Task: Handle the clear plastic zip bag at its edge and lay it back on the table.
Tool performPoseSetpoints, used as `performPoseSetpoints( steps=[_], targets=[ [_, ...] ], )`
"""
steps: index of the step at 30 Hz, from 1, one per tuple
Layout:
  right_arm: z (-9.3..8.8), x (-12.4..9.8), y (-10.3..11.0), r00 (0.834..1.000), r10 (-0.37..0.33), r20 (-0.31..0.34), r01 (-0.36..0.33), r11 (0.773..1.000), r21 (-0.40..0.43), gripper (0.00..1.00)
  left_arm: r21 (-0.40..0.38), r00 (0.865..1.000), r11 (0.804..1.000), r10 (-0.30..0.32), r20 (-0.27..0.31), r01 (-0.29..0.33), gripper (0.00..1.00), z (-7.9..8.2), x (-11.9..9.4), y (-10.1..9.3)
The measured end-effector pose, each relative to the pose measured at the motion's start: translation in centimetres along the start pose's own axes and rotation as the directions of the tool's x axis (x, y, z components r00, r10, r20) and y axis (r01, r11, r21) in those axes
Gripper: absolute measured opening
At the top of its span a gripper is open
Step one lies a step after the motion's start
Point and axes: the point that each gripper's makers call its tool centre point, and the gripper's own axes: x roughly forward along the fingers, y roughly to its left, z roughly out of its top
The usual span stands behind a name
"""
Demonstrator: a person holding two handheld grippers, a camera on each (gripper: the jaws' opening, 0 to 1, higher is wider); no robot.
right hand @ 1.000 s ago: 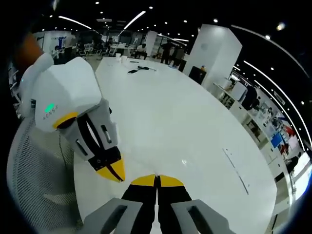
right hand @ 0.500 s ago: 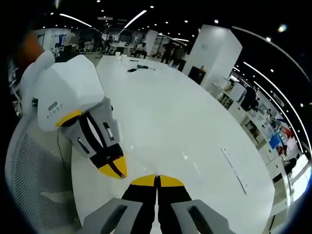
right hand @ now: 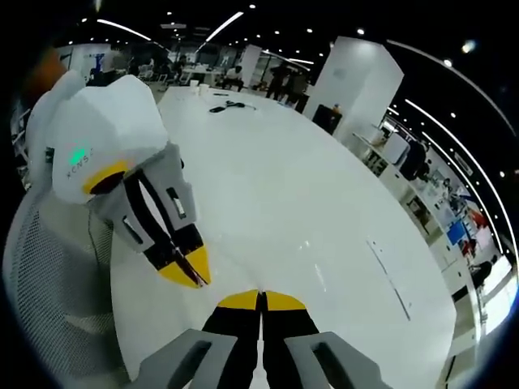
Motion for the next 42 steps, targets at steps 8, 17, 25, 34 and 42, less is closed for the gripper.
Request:
performPoseSetpoints(
  steps=[8,17,25,34,42],
  targets=[
    [-1.0,0.6,0.4,0.999,0.008,-0.037,-0.009,1.000,-0.015,0.00,-0.023,1.000,1.000,0.002,-0.003,-0.002,0.01,-0.3,0.2,0.1],
    [-2.6,1.3,0.5,0.996,0.004,-0.092,-0.005,1.000,-0.012,0.00,-0.055,1.000,0.998,0.015,0.025,-0.013,0.02,0.0,-0.4,0.6],
    [-3.4,2.2,0.2,0.994,0.001,-0.112,-0.001,1.000,0.000,0.00,-0.107,0.996,0.993,0.053,0.076,-0.045,0.06,-0.1,-1.6,0.8],
    [-4.0,3.0,-0.6,0.991,-0.036,-0.131,0.031,0.999,-0.040,0.00,-0.151,0.987,0.985,0.107,0.120,-0.088,0.15,-0.3,-3.0,1.2],
    [-4.3,3.8,-1.5,0.988,-0.063,-0.139,0.059,0.998,-0.034,0.00,-0.237,0.984,0.965,0.140,0.108,-0.111,0.24,-1.6,-3.9,1.5]
  ],
)
